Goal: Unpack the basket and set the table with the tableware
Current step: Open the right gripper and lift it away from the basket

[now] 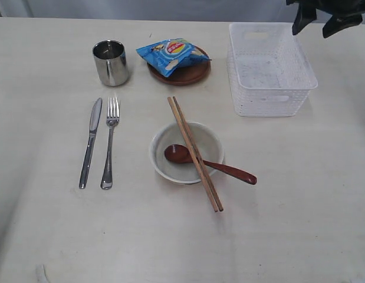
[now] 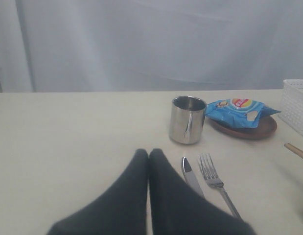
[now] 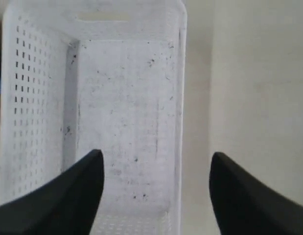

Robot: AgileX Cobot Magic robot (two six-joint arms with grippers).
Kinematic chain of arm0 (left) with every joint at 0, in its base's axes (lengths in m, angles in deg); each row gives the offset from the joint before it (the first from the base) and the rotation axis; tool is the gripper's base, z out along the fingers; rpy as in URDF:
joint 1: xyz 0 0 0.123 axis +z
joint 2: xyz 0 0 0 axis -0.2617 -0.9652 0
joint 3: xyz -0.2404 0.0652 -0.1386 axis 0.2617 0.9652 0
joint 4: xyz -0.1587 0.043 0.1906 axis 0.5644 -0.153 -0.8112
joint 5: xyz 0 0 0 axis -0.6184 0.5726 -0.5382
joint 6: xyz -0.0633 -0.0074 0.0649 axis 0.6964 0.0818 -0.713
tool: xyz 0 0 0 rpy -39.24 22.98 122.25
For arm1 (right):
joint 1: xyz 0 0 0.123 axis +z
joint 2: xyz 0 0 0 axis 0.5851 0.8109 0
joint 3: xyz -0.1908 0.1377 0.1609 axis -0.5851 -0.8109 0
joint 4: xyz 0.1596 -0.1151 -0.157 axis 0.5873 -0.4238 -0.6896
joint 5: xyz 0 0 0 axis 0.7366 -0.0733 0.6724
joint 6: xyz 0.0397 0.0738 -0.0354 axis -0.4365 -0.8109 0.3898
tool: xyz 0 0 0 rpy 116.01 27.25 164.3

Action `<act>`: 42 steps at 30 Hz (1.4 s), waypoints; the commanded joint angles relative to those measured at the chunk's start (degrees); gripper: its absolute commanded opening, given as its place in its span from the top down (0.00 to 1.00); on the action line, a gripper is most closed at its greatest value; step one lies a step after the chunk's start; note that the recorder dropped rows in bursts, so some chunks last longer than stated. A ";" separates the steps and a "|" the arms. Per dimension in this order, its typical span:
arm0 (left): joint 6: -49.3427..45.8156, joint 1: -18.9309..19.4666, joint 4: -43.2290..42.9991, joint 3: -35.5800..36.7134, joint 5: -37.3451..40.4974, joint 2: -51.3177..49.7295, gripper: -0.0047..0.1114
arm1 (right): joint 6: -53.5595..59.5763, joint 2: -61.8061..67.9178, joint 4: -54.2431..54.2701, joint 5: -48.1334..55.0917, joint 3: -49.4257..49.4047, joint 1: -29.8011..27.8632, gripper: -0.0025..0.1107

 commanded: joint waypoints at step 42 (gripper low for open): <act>-0.02 -0.06 0.27 0.16 -0.61 0.21 0.96 | -2.20 -3.84 -0.42 -12.31 -21.41 -1.38 0.98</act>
